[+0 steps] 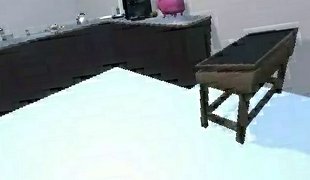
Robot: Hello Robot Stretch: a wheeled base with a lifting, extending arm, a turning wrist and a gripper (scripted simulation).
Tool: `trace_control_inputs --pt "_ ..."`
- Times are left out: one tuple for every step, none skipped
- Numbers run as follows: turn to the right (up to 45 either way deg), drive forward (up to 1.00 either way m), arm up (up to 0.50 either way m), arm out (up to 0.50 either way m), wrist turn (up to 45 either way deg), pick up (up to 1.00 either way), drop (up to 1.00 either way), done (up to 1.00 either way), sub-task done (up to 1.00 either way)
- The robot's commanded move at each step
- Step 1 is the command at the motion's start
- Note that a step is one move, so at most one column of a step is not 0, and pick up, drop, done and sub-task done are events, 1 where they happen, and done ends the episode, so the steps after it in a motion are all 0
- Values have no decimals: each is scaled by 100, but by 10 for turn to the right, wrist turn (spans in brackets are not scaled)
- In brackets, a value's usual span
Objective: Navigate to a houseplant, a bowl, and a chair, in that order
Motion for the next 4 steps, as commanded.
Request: trace_control_inputs --pt "270 0 0 0 0 0 0 0 0" --pt "0 65 0 0 0 0 0 0 0" --pt "180 0 0 0 0 0 0 0 0" --pt "0 30 0 0 0 0 0 0 0"
